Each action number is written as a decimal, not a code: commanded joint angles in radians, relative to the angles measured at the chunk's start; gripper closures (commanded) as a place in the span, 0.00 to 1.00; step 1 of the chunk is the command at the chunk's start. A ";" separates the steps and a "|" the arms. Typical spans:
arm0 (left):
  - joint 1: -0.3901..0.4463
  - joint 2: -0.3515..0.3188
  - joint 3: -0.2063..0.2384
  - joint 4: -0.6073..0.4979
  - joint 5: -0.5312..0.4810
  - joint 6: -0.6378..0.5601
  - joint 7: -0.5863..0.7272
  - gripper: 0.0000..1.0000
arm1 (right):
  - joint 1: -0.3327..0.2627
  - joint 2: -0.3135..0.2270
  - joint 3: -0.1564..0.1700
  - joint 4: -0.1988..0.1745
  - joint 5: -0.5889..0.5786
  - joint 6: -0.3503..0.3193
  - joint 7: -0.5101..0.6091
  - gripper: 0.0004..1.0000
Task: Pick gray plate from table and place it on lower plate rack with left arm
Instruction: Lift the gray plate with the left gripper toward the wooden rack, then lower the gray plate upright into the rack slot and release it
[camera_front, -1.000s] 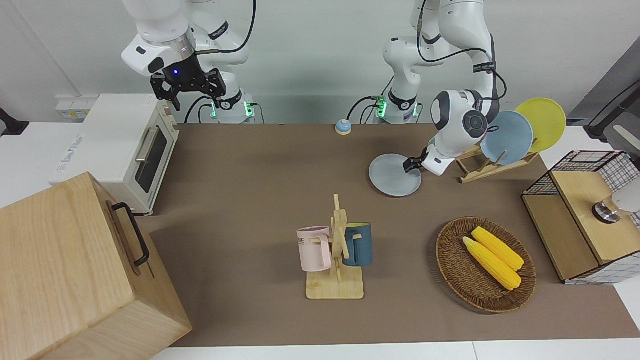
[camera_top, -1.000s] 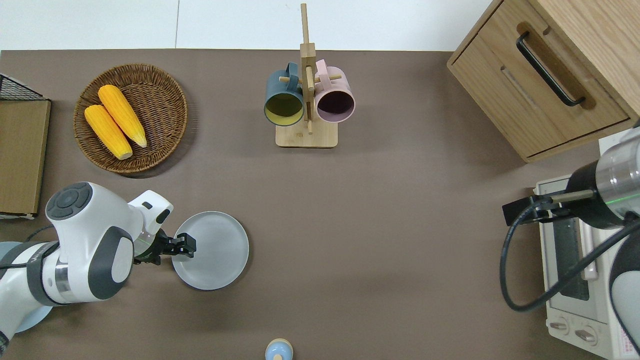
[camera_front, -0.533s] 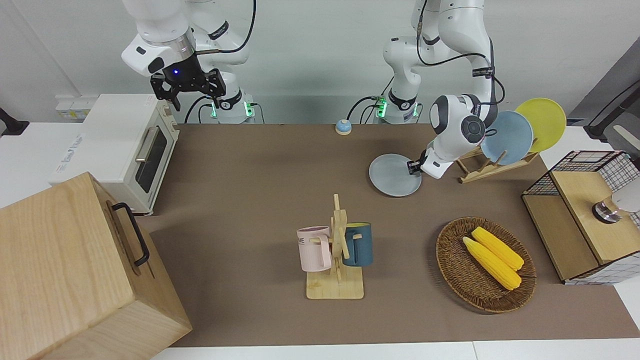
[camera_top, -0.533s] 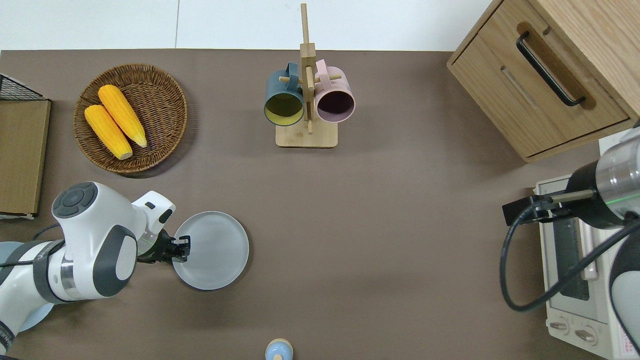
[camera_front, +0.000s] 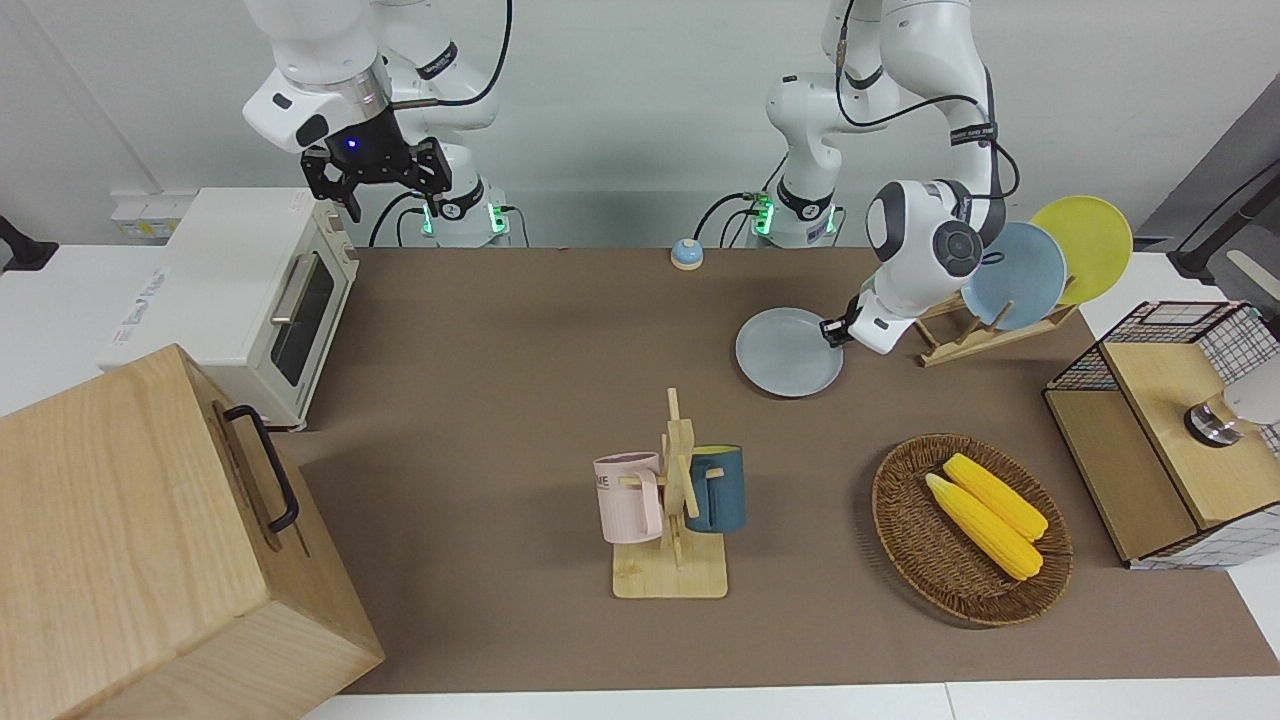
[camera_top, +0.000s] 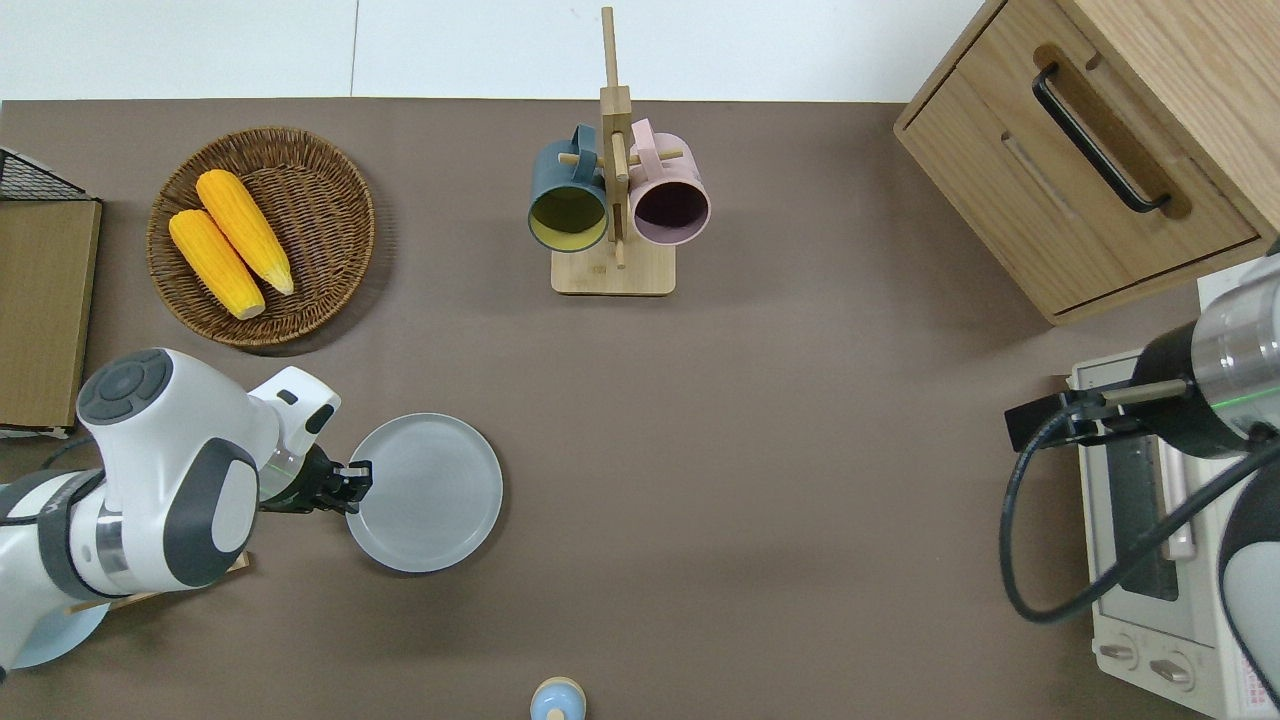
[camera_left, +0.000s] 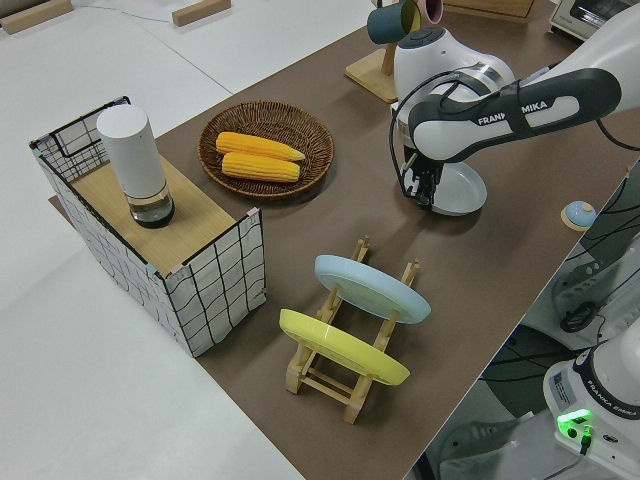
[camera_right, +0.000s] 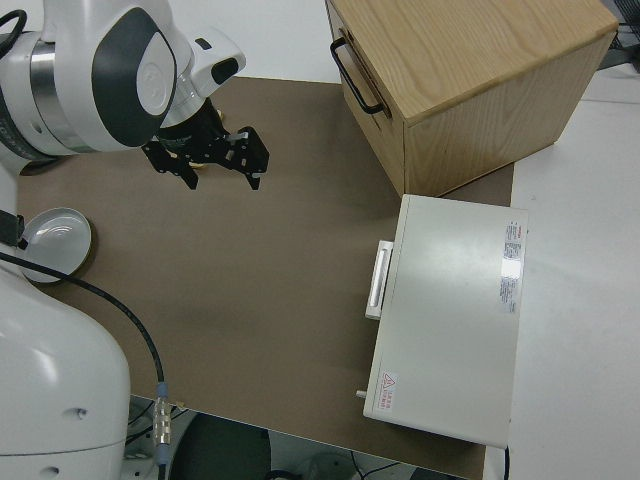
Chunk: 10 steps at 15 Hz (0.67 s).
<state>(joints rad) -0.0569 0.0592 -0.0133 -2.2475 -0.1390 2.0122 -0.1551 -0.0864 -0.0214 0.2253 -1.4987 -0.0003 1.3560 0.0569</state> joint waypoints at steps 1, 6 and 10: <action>0.011 -0.010 0.024 0.161 0.007 -0.191 -0.036 1.00 | -0.013 -0.005 0.006 0.006 0.005 -0.015 -0.003 0.01; 0.009 -0.029 0.042 0.295 0.168 -0.341 -0.115 1.00 | -0.013 -0.005 0.006 0.006 0.003 -0.015 -0.003 0.01; -0.006 -0.038 0.026 0.319 0.481 -0.539 -0.265 1.00 | -0.015 -0.005 0.006 0.006 0.005 -0.015 -0.003 0.01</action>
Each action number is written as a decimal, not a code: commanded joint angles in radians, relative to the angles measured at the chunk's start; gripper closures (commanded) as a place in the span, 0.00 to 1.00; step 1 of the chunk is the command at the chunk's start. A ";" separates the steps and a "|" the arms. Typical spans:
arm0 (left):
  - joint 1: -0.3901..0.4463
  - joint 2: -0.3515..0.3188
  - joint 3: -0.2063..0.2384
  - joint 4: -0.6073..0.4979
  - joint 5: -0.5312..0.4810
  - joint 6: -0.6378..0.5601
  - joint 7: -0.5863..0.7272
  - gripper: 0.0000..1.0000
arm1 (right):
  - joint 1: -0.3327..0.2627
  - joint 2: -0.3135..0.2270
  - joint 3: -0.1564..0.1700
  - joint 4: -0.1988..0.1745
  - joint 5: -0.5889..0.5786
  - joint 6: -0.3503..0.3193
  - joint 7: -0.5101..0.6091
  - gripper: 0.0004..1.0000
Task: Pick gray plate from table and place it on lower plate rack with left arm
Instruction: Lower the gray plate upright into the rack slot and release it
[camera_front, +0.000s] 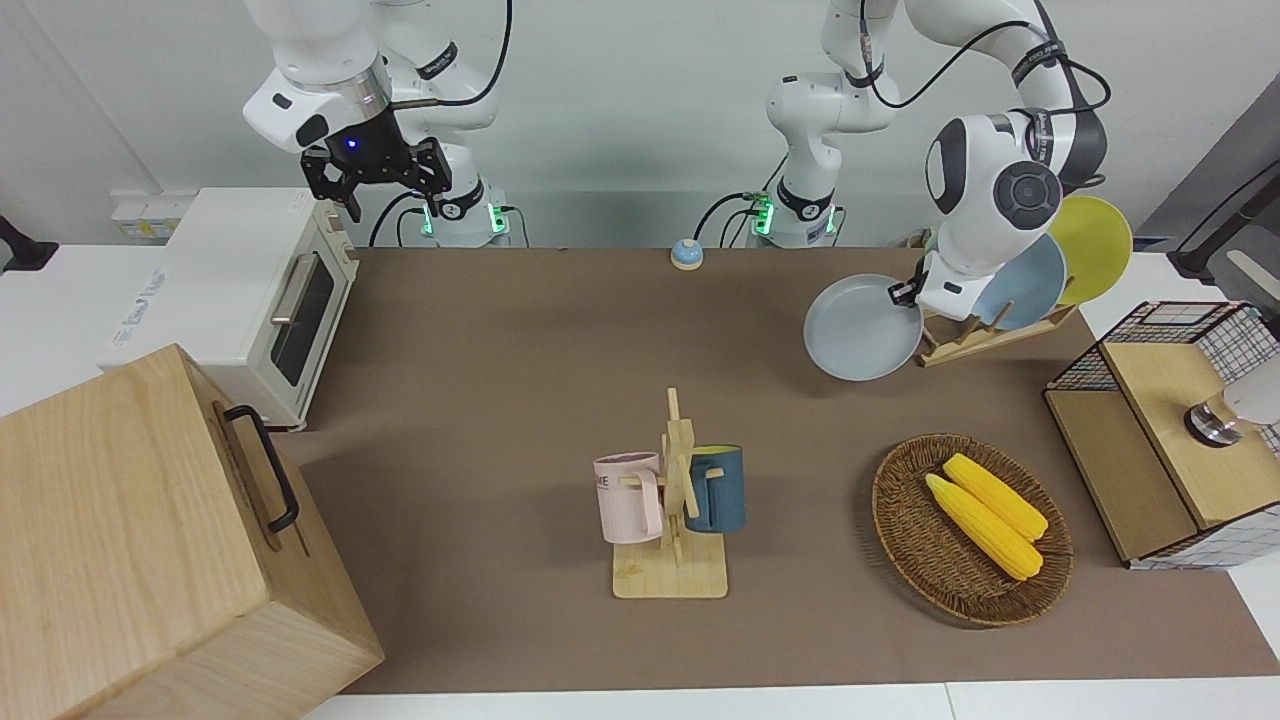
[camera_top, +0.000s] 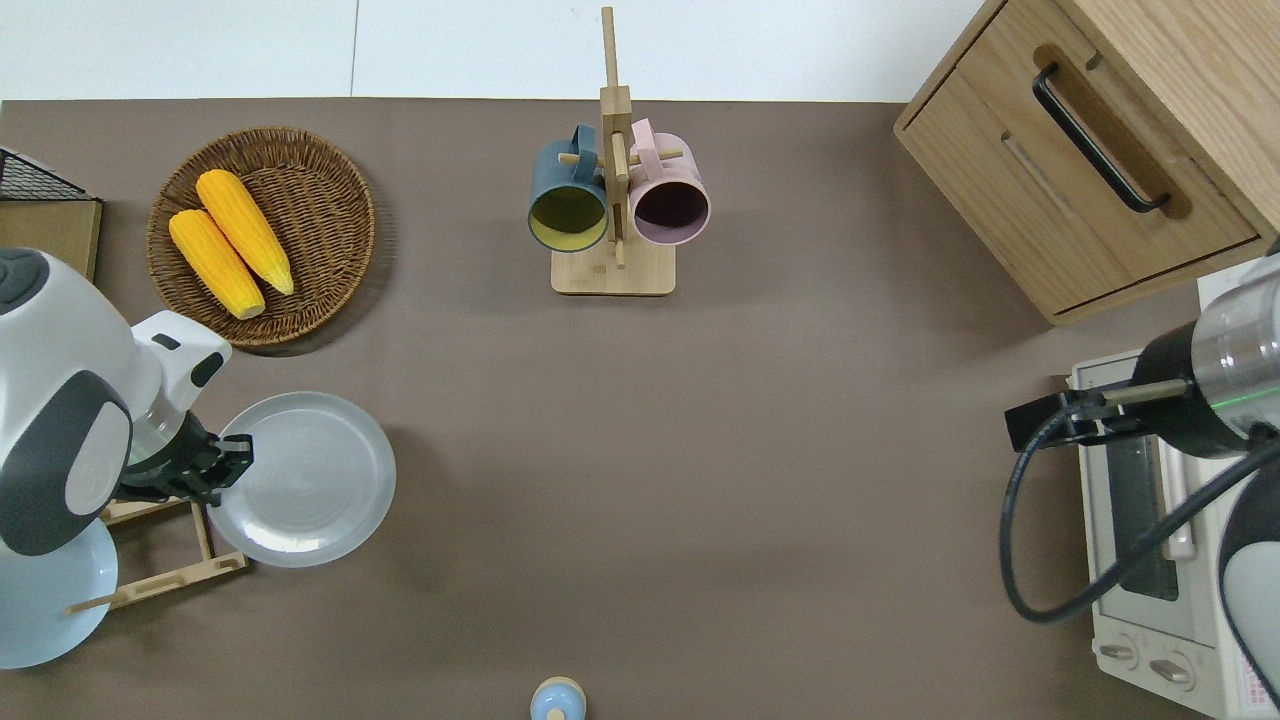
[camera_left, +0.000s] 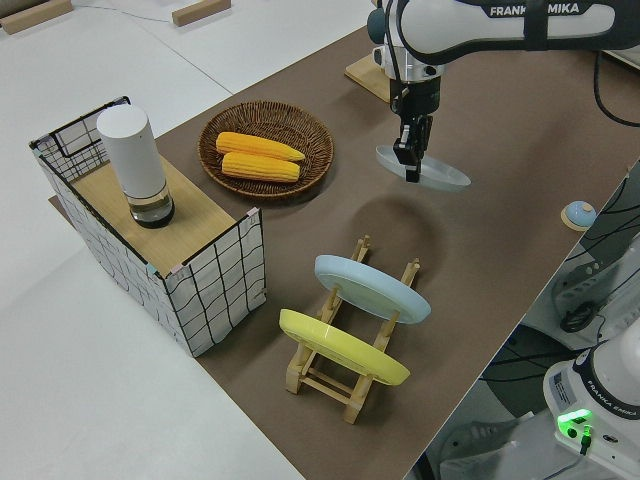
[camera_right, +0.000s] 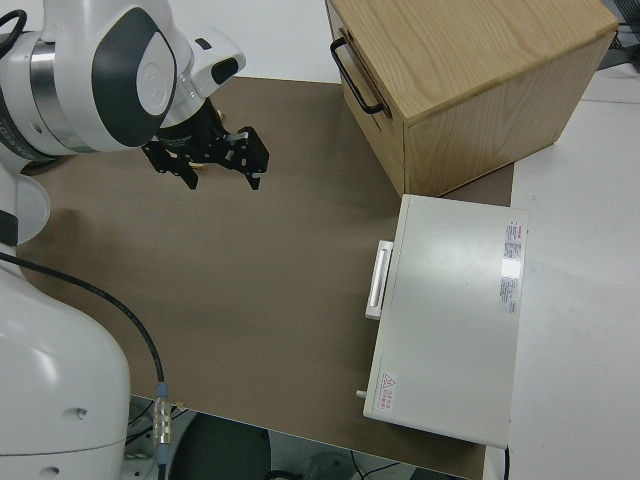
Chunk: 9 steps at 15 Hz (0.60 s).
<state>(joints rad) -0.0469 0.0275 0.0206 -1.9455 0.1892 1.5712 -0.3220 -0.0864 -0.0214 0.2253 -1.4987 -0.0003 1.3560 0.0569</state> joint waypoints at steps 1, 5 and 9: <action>-0.016 -0.006 -0.007 0.017 0.185 -0.118 -0.124 1.00 | -0.015 -0.005 0.006 0.006 0.005 -0.015 -0.003 0.01; -0.018 -0.006 -0.010 0.017 0.298 -0.226 -0.221 1.00 | -0.015 -0.005 0.006 0.006 0.005 -0.015 -0.003 0.01; -0.018 0.000 -0.025 0.016 0.397 -0.269 -0.299 1.00 | -0.015 -0.005 0.006 0.006 0.005 -0.015 -0.003 0.01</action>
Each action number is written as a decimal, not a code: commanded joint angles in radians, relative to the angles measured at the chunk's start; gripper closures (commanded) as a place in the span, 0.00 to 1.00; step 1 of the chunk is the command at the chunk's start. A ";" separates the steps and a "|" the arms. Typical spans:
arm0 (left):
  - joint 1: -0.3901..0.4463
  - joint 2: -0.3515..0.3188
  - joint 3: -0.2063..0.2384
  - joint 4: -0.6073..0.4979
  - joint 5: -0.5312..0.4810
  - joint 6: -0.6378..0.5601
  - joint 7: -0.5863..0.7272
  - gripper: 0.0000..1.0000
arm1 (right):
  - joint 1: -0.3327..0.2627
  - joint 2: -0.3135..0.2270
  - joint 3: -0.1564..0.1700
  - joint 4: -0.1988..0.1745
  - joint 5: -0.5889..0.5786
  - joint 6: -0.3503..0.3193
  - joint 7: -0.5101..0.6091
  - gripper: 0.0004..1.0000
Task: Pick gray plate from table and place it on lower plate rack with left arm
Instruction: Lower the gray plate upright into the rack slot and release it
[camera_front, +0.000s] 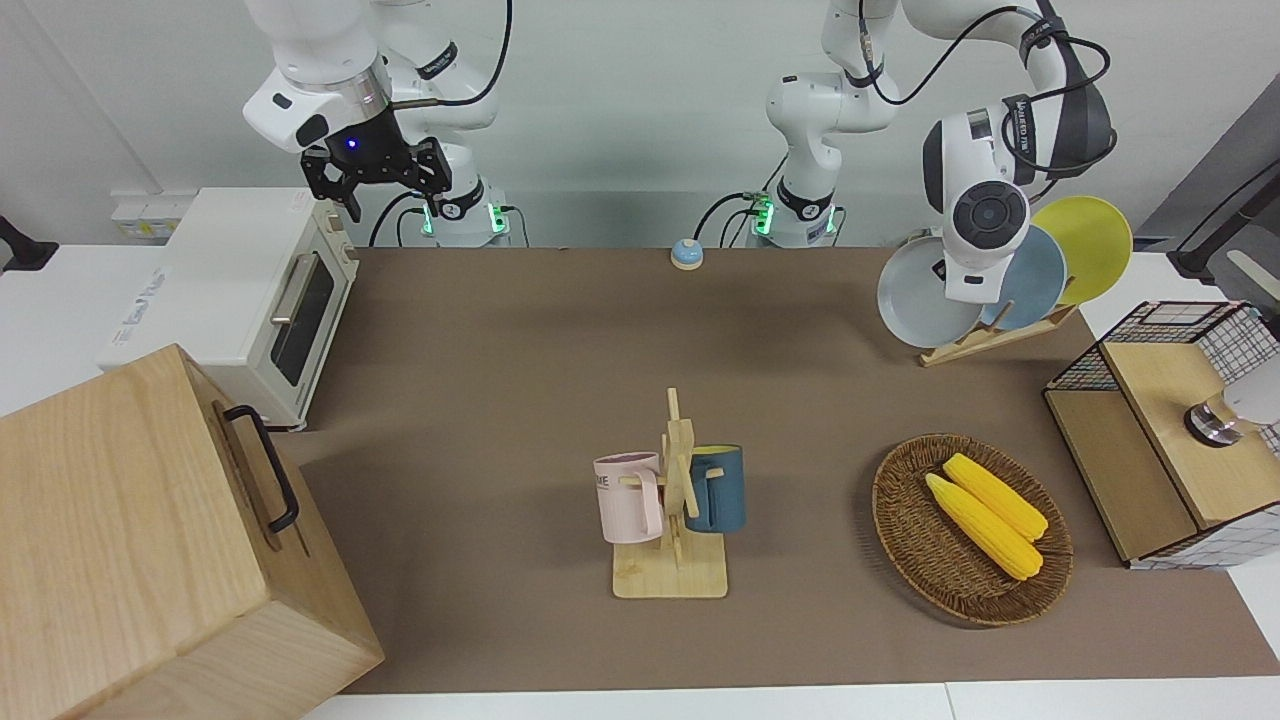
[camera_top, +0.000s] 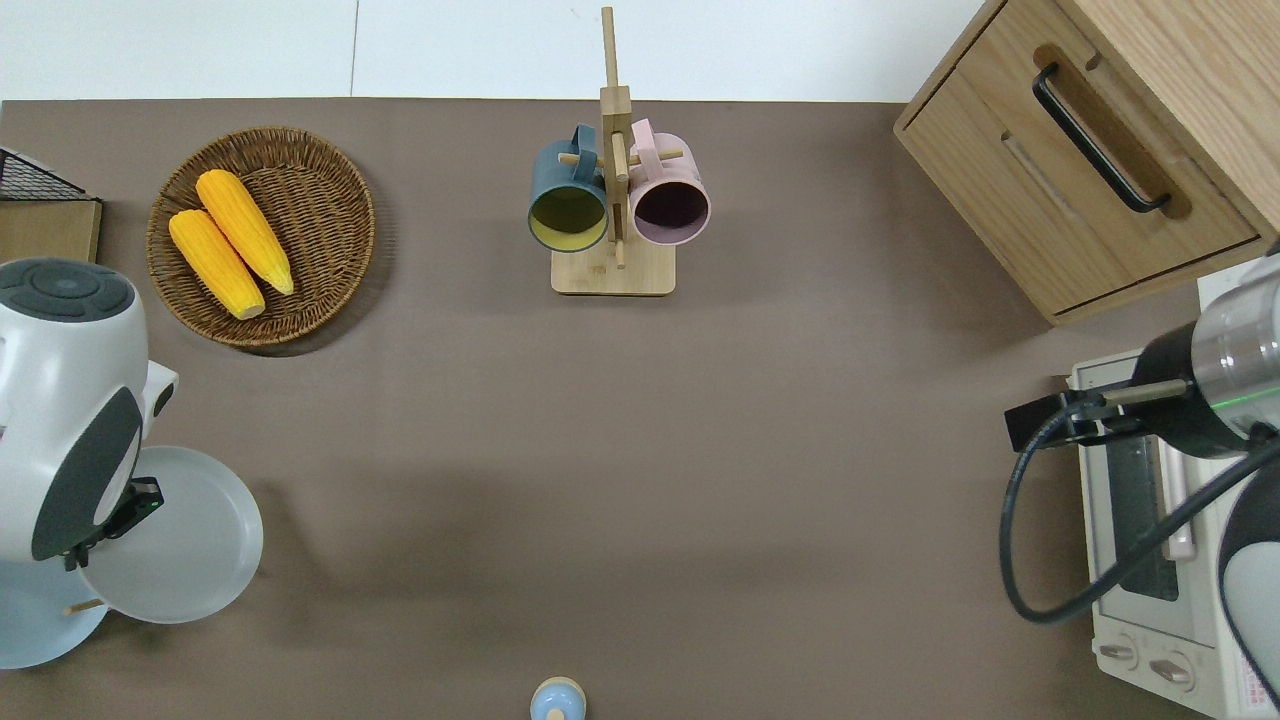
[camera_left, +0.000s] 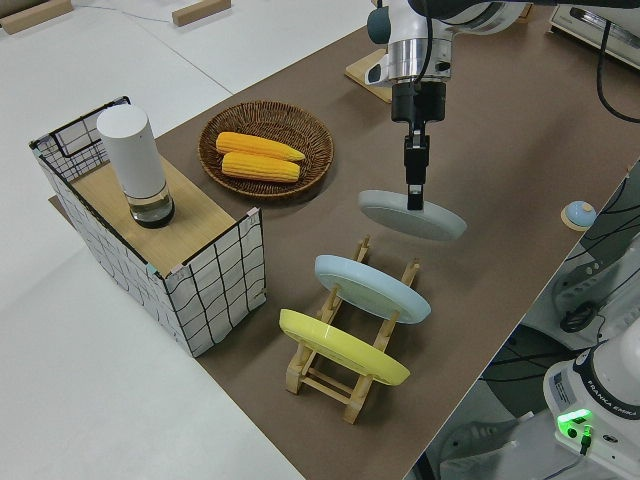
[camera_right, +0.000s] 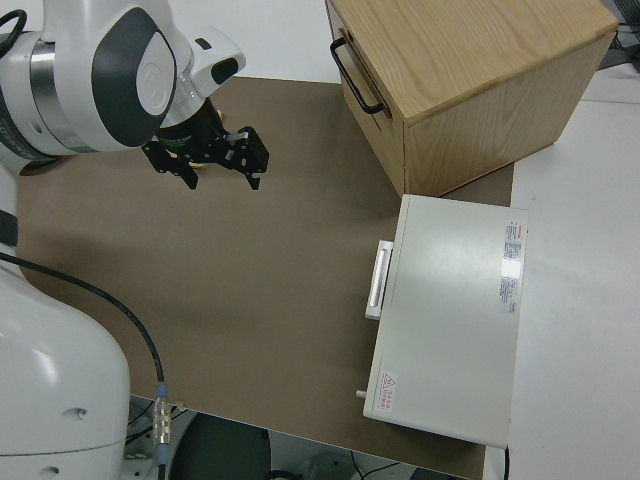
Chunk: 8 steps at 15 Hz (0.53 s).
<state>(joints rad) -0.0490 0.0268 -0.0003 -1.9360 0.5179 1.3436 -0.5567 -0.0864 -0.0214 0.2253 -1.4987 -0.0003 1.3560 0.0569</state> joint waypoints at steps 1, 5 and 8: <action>-0.014 0.001 -0.004 0.005 0.076 -0.041 -0.065 1.00 | -0.015 -0.005 0.006 0.006 0.003 -0.015 -0.003 0.01; -0.005 0.007 -0.004 -0.011 0.151 -0.041 -0.052 1.00 | -0.015 -0.005 0.006 0.006 0.005 -0.015 -0.003 0.01; -0.005 0.016 -0.004 -0.014 0.188 -0.041 -0.051 1.00 | -0.013 -0.005 0.006 0.006 0.005 -0.015 -0.003 0.01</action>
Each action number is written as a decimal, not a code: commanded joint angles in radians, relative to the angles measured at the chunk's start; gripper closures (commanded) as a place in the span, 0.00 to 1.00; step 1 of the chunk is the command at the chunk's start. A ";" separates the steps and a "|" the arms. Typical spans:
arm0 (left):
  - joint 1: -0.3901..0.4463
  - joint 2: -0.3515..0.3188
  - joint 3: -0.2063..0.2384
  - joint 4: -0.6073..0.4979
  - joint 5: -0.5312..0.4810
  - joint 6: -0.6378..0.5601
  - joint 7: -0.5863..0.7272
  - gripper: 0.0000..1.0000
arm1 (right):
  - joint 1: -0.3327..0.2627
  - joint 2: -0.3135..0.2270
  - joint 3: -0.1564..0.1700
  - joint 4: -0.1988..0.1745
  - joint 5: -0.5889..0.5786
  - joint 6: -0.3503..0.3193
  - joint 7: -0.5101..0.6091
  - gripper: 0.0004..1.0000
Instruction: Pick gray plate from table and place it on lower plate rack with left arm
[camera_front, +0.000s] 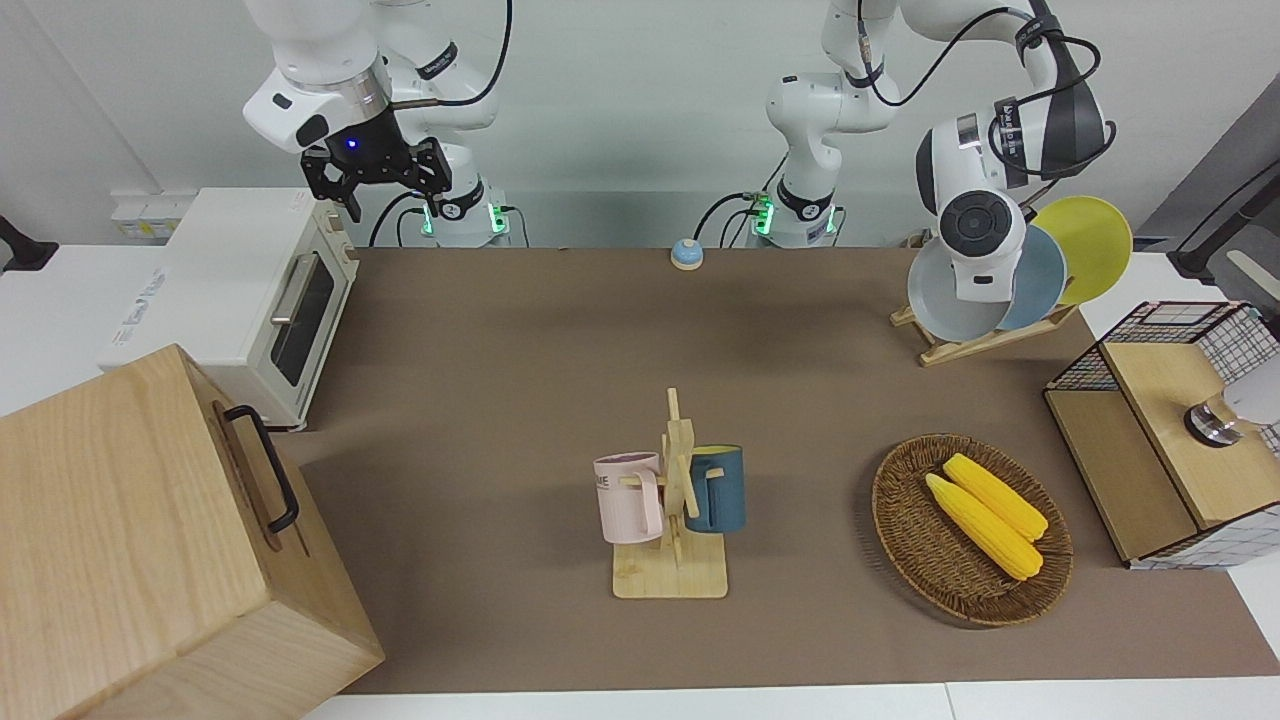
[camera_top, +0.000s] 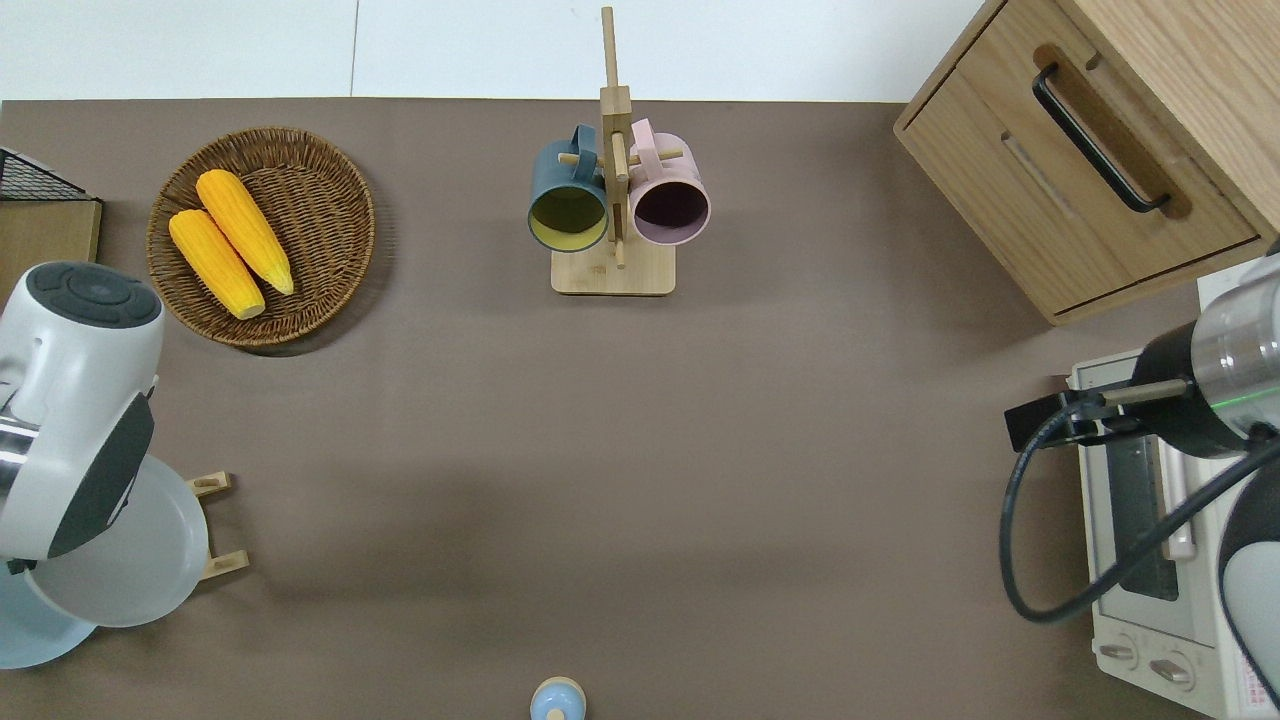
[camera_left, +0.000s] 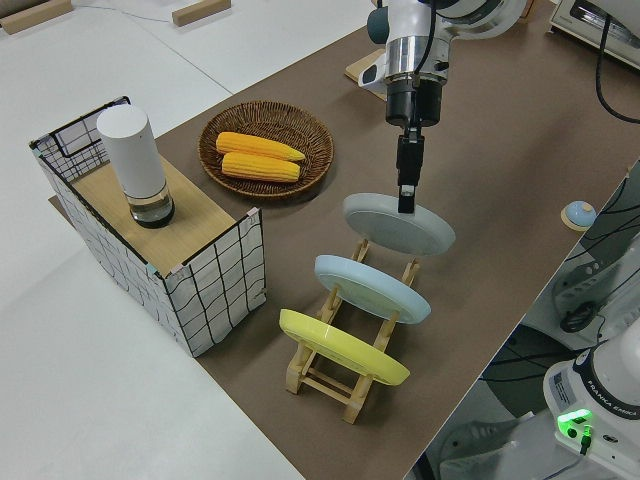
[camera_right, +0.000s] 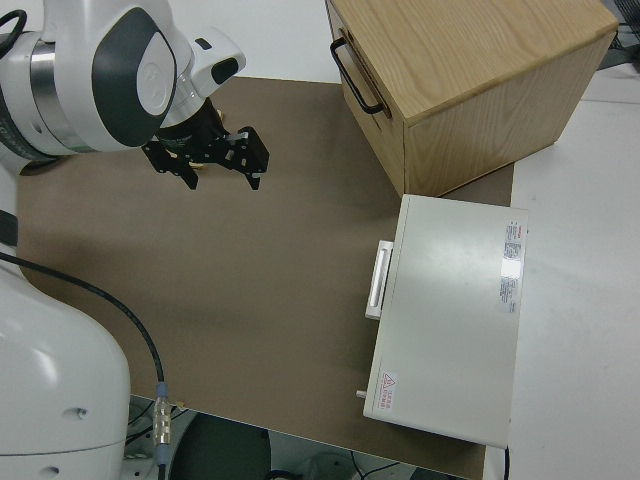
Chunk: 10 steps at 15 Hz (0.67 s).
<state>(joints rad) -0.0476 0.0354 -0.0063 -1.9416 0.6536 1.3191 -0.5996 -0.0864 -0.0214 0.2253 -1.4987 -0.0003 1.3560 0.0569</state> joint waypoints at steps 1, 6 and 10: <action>-0.008 0.012 0.002 -0.019 0.064 -0.015 -0.008 1.00 | -0.015 -0.005 0.006 0.006 0.003 -0.015 -0.003 0.01; -0.017 0.046 0.002 -0.039 0.069 -0.008 -0.031 1.00 | -0.013 -0.005 0.006 0.006 0.005 -0.015 -0.003 0.01; -0.018 0.069 -0.011 -0.039 0.058 -0.005 -0.065 0.86 | -0.015 -0.005 0.006 0.006 0.003 -0.015 -0.003 0.01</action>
<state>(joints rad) -0.0513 0.0924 -0.0145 -1.9692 0.6955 1.3191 -0.6324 -0.0864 -0.0214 0.2253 -1.4987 -0.0003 1.3559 0.0569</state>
